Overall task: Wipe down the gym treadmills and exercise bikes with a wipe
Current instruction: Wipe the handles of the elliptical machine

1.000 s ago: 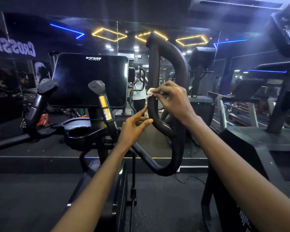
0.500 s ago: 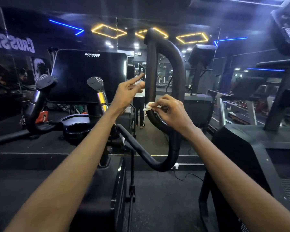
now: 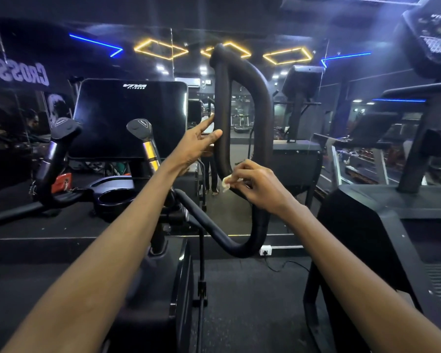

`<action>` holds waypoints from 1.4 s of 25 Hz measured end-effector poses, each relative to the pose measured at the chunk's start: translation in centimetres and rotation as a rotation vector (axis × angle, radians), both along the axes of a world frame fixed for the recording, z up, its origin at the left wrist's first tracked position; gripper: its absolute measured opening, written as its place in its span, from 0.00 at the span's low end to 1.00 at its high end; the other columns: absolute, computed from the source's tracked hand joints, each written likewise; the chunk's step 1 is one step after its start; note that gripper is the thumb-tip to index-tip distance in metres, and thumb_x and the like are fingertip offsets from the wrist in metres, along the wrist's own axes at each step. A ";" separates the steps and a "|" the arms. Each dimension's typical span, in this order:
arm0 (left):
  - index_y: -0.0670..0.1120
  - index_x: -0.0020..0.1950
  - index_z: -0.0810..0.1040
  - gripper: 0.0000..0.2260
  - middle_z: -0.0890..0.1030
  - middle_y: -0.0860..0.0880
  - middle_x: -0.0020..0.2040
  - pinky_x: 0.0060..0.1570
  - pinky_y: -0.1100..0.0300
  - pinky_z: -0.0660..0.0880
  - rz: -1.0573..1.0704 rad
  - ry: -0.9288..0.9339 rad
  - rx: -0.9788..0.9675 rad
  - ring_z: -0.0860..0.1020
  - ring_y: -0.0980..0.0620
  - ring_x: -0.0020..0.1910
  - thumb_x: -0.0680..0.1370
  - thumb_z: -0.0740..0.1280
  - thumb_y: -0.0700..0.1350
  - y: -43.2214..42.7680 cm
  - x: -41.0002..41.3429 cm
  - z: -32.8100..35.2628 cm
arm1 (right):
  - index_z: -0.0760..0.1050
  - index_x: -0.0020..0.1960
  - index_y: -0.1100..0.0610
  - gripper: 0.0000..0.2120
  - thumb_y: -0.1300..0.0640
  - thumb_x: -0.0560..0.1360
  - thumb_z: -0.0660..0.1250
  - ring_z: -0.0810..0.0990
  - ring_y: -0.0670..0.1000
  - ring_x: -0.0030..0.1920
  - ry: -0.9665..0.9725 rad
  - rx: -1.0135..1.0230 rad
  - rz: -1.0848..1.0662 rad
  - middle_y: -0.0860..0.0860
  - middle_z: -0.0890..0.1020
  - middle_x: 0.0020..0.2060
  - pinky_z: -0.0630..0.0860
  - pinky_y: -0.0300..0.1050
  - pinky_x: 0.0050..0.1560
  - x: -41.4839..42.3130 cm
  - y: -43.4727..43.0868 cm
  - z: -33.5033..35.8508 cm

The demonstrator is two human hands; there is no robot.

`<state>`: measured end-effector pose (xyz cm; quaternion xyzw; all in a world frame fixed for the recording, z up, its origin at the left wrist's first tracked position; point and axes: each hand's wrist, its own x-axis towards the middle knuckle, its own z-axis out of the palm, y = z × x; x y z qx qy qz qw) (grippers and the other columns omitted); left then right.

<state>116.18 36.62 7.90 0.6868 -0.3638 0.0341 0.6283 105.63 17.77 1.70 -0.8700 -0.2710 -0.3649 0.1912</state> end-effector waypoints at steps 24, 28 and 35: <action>0.54 0.79 0.54 0.33 0.81 0.41 0.56 0.47 0.44 0.82 0.046 0.052 0.085 0.84 0.44 0.50 0.79 0.68 0.47 -0.4 -3.1 -1.9 | 0.81 0.50 0.57 0.07 0.65 0.75 0.67 0.79 0.47 0.47 -0.037 0.029 -0.109 0.47 0.77 0.49 0.72 0.34 0.49 -0.8 -0.1 -1.6; 0.54 0.79 0.56 0.31 0.81 0.41 0.58 0.44 0.49 0.82 0.097 0.084 0.020 0.84 0.46 0.51 0.80 0.67 0.45 -1.1 -4.2 -2.6 | 0.81 0.51 0.57 0.10 0.67 0.74 0.66 0.78 0.50 0.53 -0.055 0.020 -0.023 0.50 0.78 0.50 0.75 0.42 0.54 -0.9 -0.8 -2.6; 0.54 0.79 0.58 0.30 0.81 0.40 0.59 0.44 0.51 0.82 0.173 0.127 -0.040 0.83 0.47 0.54 0.79 0.68 0.45 -1.8 -4.7 -3.3 | 0.82 0.51 0.57 0.08 0.66 0.75 0.69 0.75 0.48 0.50 -0.073 -0.057 -0.004 0.49 0.78 0.48 0.74 0.39 0.49 -1.1 -2.8 -2.8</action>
